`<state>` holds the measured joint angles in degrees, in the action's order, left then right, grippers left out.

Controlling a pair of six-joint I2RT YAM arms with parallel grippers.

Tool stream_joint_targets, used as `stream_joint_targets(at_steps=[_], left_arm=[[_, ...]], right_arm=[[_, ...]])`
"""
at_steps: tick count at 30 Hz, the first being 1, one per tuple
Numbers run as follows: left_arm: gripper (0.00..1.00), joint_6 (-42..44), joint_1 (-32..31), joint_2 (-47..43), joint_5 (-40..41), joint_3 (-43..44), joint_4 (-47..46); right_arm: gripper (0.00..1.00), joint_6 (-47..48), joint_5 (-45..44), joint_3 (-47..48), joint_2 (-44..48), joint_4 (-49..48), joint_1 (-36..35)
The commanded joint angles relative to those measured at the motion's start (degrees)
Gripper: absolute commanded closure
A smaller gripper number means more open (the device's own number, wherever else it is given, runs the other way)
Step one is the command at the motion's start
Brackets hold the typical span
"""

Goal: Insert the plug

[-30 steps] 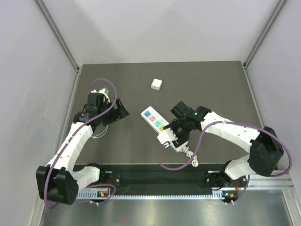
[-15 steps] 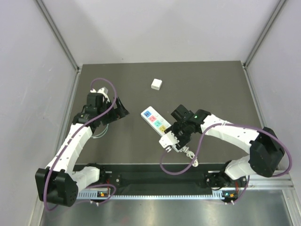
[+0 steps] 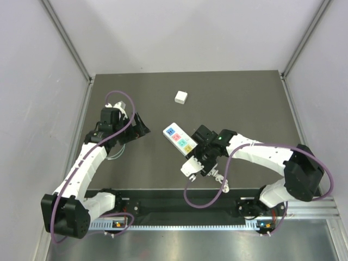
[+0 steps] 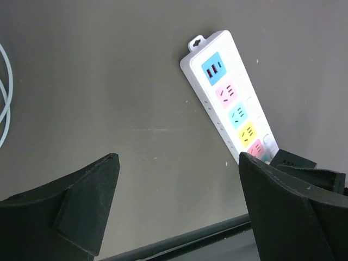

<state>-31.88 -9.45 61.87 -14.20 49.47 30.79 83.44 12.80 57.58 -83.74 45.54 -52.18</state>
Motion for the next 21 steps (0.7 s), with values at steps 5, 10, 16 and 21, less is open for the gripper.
stream_joint_targets(at_steps=[5,10,16,21], left_arm=[[0.05,-0.8,0.3,-0.4,-2.5,-0.5,-3.3],[0.05,-1.1,0.3,-1.3,-2.8,-1.0,-3.9],[0.05,-1.0,0.4,-2.5,-2.3,-1.0,-3.2],[0.05,-1.3,0.3,-2.8,-2.1,-1.8,-3.5]], right_arm=[[1.00,1.7,-1.4,-1.6,0.9,1.0,-1.3],[1.00,1.7,-1.7,4.5,-1.4,6.0,-1.3],[1.00,2.2,-1.5,6.9,-4.2,7.5,-2.4],[1.00,1.7,-4.1,9.7,-5.6,9.7,-3.0]])
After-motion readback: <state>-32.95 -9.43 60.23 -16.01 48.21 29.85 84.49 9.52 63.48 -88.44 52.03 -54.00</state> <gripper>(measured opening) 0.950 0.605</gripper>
